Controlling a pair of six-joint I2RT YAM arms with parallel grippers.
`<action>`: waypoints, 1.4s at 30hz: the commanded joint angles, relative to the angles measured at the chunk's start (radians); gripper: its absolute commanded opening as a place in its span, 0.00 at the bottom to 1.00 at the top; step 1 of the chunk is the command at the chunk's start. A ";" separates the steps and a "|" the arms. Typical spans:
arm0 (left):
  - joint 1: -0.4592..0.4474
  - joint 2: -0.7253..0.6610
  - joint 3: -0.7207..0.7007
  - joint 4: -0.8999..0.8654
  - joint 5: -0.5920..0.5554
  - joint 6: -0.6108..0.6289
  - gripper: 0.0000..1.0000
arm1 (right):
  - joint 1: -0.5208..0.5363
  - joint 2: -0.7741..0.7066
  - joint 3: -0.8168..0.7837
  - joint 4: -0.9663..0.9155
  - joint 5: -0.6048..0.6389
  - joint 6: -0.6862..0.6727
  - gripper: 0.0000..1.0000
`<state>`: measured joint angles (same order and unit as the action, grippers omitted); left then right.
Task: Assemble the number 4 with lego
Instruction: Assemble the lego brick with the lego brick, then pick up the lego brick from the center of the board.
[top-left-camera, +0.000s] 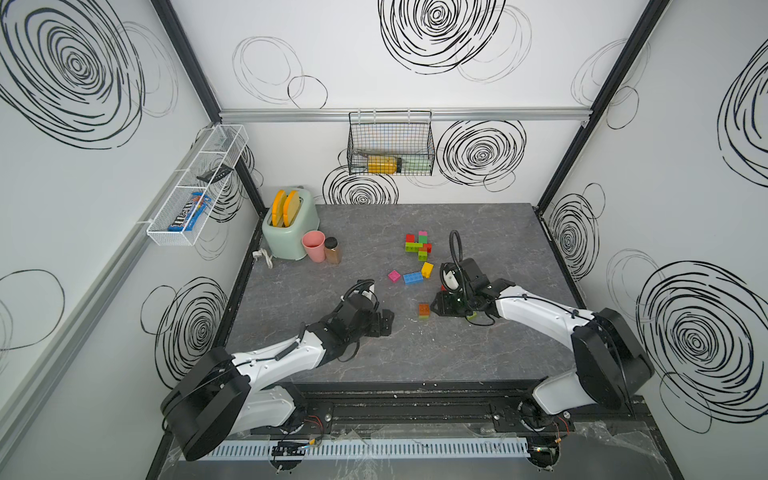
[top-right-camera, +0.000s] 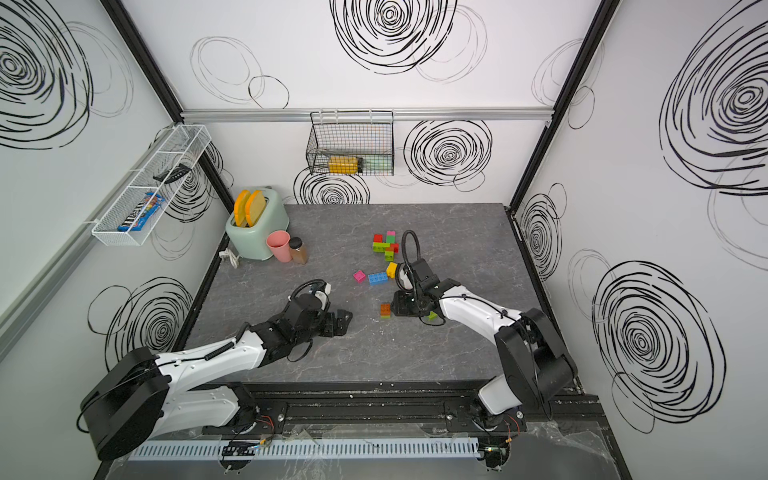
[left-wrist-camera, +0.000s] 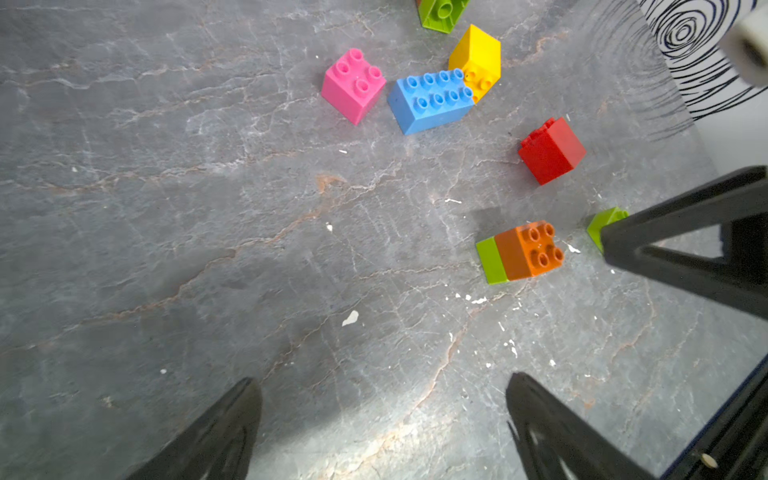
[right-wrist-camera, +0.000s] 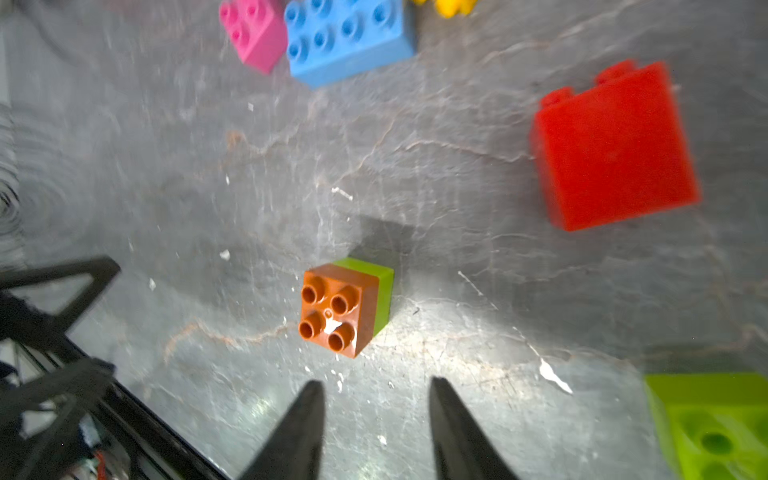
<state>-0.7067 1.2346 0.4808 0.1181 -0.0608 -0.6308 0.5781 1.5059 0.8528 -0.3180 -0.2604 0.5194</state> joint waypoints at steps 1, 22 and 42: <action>0.008 0.016 0.021 0.064 0.041 -0.005 0.96 | 0.035 0.019 0.052 0.007 -0.001 -0.020 0.31; 0.141 -0.043 -0.061 0.063 0.108 -0.033 0.96 | 0.126 0.181 0.070 -0.013 0.132 -0.002 0.00; 0.019 0.044 0.036 0.058 0.075 0.040 0.96 | -0.003 -0.011 0.100 -0.097 0.247 -0.036 0.53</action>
<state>-0.6708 1.2617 0.4786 0.1471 0.0357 -0.6170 0.6353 1.5494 0.9798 -0.3340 -0.1165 0.4892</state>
